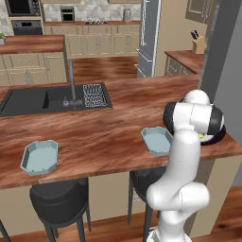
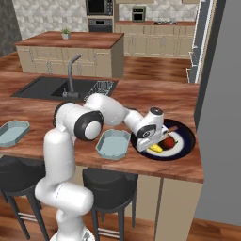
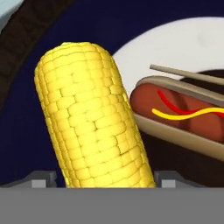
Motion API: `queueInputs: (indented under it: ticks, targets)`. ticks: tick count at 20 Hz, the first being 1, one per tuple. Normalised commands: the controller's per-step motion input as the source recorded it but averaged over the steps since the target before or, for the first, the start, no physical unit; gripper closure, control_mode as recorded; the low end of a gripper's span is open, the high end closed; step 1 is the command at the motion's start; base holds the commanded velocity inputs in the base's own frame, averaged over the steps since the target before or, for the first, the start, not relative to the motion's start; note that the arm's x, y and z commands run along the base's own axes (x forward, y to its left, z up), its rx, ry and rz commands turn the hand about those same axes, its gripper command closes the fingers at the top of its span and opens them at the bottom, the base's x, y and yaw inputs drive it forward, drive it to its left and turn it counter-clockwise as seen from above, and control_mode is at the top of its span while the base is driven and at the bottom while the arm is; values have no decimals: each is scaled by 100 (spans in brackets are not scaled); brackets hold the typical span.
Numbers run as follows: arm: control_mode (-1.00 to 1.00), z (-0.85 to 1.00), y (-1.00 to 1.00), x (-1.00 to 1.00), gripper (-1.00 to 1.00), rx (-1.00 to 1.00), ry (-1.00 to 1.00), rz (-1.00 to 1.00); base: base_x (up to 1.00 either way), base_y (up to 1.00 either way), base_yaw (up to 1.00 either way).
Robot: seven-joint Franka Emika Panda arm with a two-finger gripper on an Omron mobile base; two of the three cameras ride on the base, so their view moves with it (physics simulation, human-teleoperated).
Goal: Place one cooked food and one vegetable from the large plate to each tupperware container.
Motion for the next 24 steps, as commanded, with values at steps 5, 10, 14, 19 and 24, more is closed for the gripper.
queueInputs:
  ticks: [5, 10, 14, 19, 24]
  targets:
    - [-100, 16, 31, -28, 100, 1, 0, -1, 0, 0, 0]
    - [-100, 39, 31, -41, 100, 1, 0, -8, 0, 0, 0]
    - [-100, 25, 59, -53, 100, 9, 0, -18, 0, 0, 0]
    - [-100, 30, 88, -39, 100, 18, 0, -23, 0, 0, 0]
    - [-100, 5, 76, 11, 100, 10, 2, -27, 0, 0, 0]
